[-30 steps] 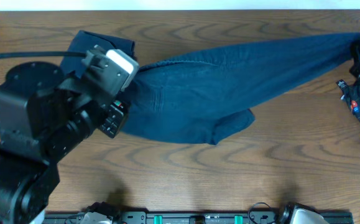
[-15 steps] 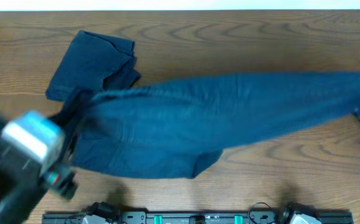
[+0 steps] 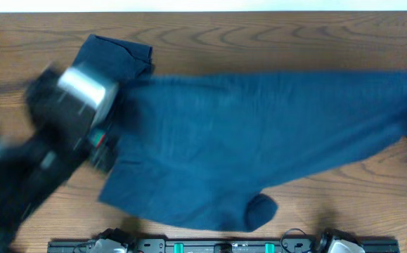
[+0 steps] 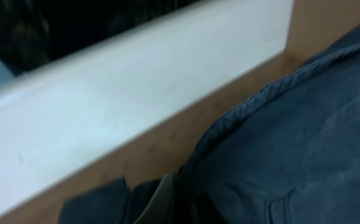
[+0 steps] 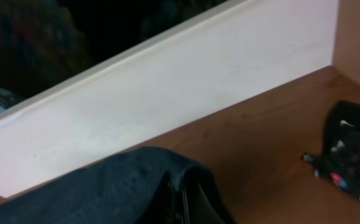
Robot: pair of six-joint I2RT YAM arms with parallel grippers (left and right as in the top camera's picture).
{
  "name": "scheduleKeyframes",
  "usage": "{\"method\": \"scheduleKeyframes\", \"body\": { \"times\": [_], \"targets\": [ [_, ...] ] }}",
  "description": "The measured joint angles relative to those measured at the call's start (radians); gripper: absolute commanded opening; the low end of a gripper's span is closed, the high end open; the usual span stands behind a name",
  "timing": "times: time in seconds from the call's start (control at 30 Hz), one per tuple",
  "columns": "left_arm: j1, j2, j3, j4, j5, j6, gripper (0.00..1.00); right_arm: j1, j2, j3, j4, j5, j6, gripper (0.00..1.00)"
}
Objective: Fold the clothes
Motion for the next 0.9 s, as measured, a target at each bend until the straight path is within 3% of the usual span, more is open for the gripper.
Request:
{"method": "scheduleKeyframes", "body": {
  "times": [0.2, 0.27, 0.4, 0.57, 0.73, 0.9],
  "targets": [
    [0.0, 0.317, 0.013, 0.15, -0.049, 0.0, 0.06, 0.0, 0.233, -0.007, 0.358, -0.099, 0.003, 0.01],
    [0.0, 0.432, 0.062, 0.221, -0.054, 0.002, 0.06, -0.006, 0.314, -0.013, 0.541, -0.167, 0.004, 0.01],
    [0.0, 0.579, 0.258, 0.238, -0.027, 0.02, 0.06, -0.064, 0.393, -0.024, 0.732, -0.31, 0.018, 0.01],
    [0.0, 0.519, 0.414, 0.108, 0.014, 0.051, 0.06, -0.173, 0.369, -0.022, 0.63, -0.397, 0.01, 0.01],
    [0.0, 0.468, 0.425, -0.132, 0.034, 0.097, 0.06, -0.182, 0.349, -0.008, 0.314, -0.427, -0.114, 0.01],
    [-0.001, 0.592, 0.315, -0.364, 0.049, 0.108, 0.06, -0.173, 0.408, -0.021, -0.006, -0.328, -0.265, 0.01]
  ]
}}
